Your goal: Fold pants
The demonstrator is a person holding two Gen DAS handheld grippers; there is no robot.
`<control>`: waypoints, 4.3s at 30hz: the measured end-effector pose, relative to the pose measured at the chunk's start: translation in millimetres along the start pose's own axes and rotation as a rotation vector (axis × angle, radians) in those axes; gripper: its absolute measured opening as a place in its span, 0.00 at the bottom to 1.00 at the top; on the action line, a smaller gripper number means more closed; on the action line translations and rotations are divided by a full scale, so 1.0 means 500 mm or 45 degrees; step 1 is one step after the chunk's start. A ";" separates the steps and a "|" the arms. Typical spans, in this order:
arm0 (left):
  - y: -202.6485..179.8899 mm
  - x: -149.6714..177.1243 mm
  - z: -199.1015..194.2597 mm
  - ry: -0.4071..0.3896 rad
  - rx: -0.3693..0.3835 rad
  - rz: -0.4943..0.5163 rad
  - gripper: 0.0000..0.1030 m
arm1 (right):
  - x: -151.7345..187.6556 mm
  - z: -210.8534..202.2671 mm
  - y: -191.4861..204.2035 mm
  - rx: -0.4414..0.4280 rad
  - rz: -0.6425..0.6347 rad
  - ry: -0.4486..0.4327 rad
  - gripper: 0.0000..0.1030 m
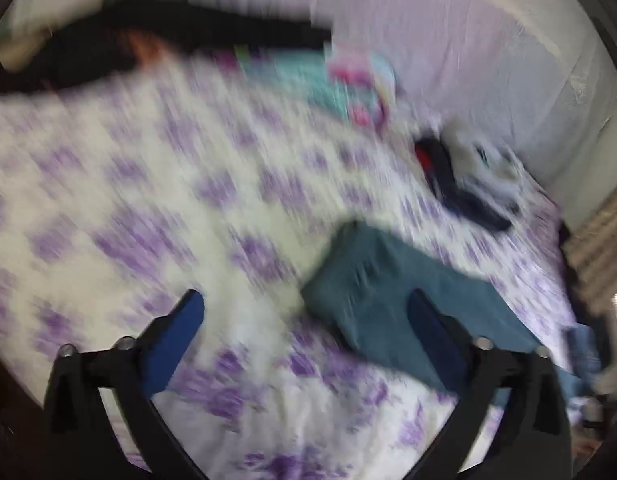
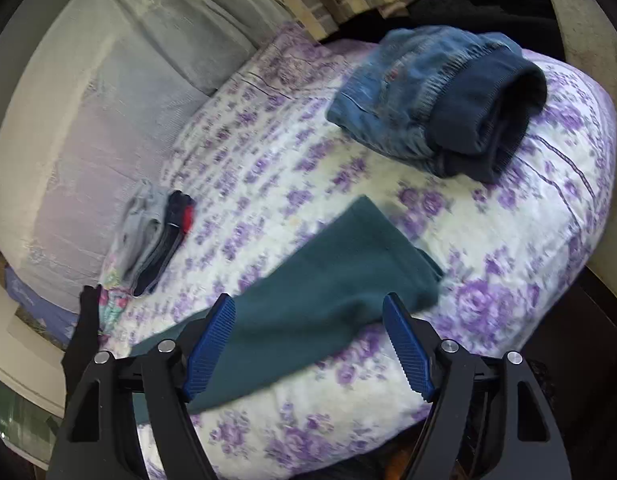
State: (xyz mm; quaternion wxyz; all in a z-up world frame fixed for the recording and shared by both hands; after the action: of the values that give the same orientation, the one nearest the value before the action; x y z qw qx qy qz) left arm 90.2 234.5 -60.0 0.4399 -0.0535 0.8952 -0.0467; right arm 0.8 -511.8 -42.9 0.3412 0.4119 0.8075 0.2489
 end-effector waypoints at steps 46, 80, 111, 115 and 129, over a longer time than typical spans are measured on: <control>-0.328 0.110 0.184 0.214 0.039 0.641 0.96 | 0.020 0.033 -0.096 -0.238 0.282 0.011 0.75; -0.321 0.070 0.135 0.128 0.178 0.449 0.96 | -0.011 0.042 0.105 -0.061 -0.276 -0.332 0.10; -0.045 0.084 0.056 0.063 0.062 0.153 0.96 | 0.612 0.315 0.478 0.024 -1.654 0.311 0.52; -0.049 0.080 0.054 0.055 0.075 0.142 0.96 | 0.611 0.249 0.495 -0.176 -1.522 0.485 0.59; -0.489 0.042 0.023 -0.001 0.677 0.561 0.96 | 0.334 0.219 0.392 -0.312 -0.477 0.590 0.59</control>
State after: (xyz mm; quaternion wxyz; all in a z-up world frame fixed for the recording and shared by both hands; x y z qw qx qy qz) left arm 100.0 -10.9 -51.3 0.4381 0.2576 0.8417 -0.1822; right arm 109.4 -253.9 -37.2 0.2350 0.1443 0.8896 0.3642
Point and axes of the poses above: each gripper's, at about its wrist camera, not at the fingertips, and z roughly the way its jaws point, y to its left, x to its underside, the point moved 10 cm from there along z, roughly the way its jaws point, and after that the axes turned 13 degrees about z, right-handed, at the moved point
